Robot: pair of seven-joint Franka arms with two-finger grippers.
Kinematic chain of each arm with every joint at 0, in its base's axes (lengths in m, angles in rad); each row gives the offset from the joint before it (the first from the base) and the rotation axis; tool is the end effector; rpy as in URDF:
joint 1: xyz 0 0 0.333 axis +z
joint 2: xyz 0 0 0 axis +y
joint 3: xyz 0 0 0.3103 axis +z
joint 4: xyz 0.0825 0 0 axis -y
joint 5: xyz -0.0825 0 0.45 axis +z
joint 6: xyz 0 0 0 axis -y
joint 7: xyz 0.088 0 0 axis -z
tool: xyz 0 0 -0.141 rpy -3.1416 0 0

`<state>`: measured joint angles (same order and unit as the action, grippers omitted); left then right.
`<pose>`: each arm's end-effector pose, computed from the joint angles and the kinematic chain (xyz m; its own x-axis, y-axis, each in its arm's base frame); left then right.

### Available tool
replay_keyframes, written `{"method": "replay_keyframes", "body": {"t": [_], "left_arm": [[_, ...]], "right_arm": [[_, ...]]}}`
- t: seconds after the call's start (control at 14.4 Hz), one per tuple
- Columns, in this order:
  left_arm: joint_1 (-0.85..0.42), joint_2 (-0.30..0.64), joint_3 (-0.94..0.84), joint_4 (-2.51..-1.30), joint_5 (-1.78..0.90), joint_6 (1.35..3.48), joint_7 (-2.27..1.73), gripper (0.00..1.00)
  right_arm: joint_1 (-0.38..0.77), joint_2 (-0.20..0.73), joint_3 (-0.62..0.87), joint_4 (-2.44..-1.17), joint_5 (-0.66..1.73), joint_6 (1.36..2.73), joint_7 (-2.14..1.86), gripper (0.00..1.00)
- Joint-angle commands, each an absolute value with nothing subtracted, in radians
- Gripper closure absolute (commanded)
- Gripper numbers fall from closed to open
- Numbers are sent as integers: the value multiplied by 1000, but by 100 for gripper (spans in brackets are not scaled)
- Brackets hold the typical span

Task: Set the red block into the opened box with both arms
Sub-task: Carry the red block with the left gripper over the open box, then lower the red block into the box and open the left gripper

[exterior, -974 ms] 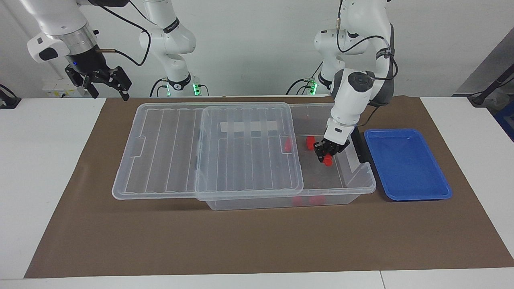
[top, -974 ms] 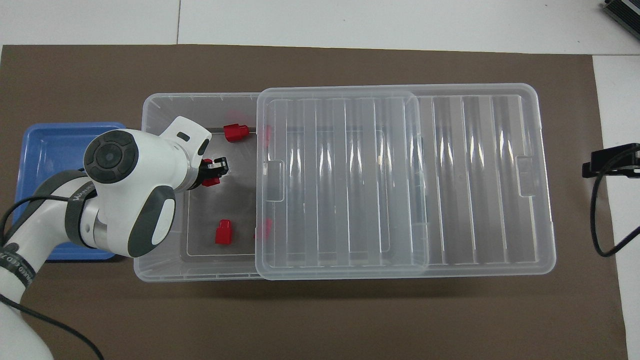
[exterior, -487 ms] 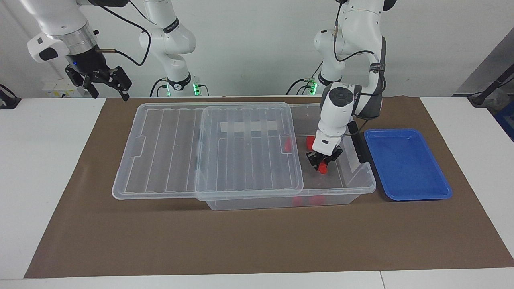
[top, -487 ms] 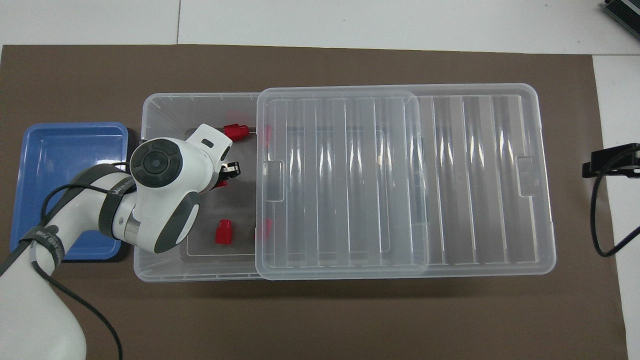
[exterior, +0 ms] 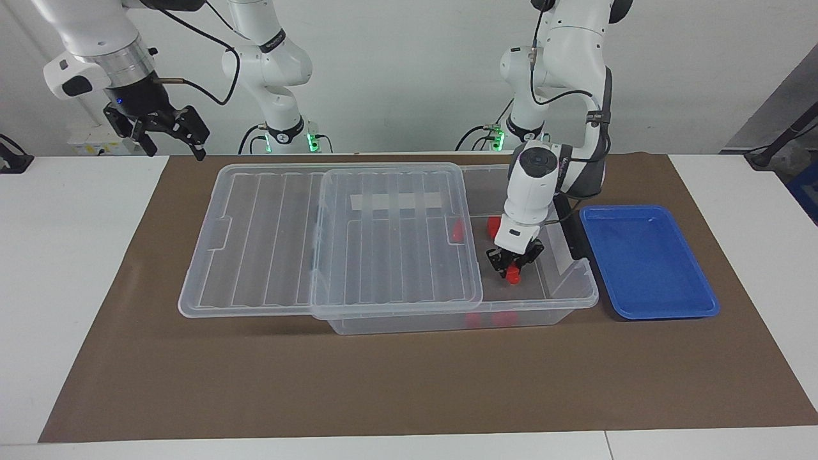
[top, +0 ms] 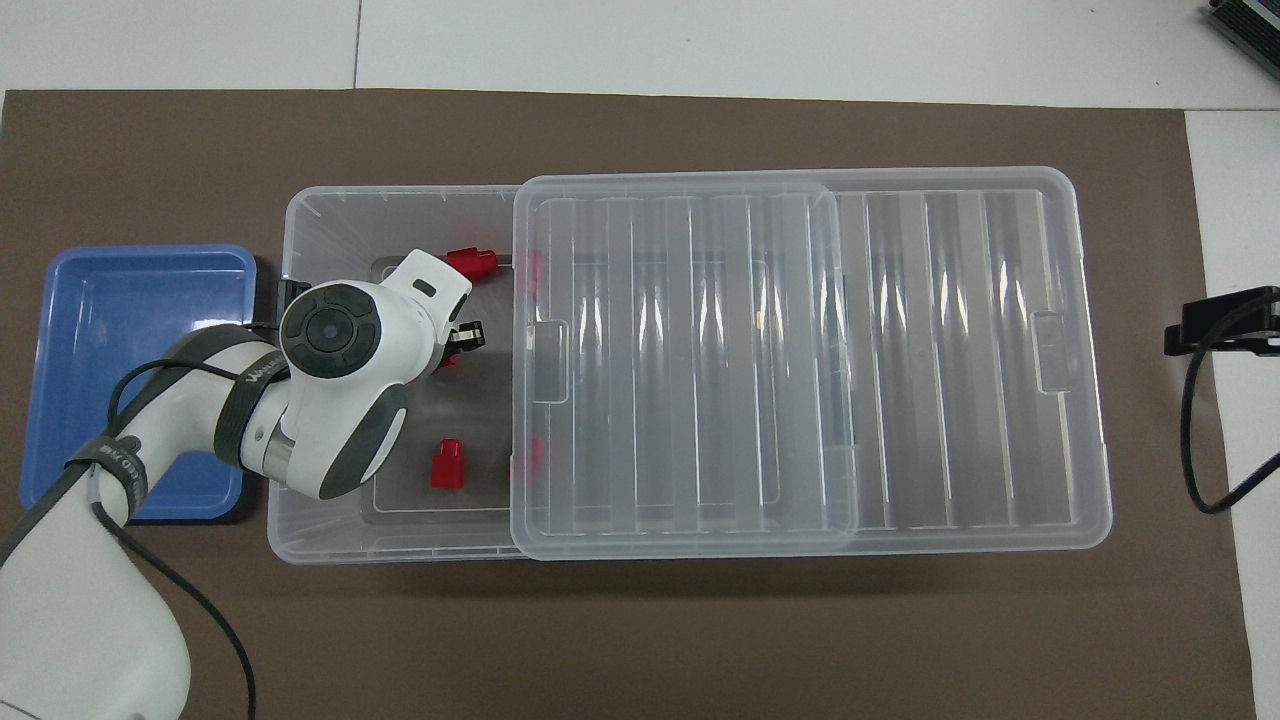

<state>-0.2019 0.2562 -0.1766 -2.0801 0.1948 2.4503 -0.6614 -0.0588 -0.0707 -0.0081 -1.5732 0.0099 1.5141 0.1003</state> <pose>0.5999 -0.2349 0.2325 0.9781 0.1458 0.1487 0.1483 -0.9889 -0.0062 0.5921 -0.0384 0.6214 0.9861 -0.1658 0.0105 -0.1657 -0.9861 -0.0116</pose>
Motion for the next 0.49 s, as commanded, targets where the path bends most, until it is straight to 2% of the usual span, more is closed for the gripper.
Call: {"method": "replay_keyframes", "body": {"t": [0.0, 0.42], "left_arm": [[-196, 256, -172, -2104, 224, 2493, -672, 100], [-187, 267, -170, -2140, 225, 2556, -672, 100]], "right_arm": [[-67, -87, -3, -1586, 18, 1509, 110, 0], [-67, -87, -3, -1586, 17, 1509, 109, 0]]}}
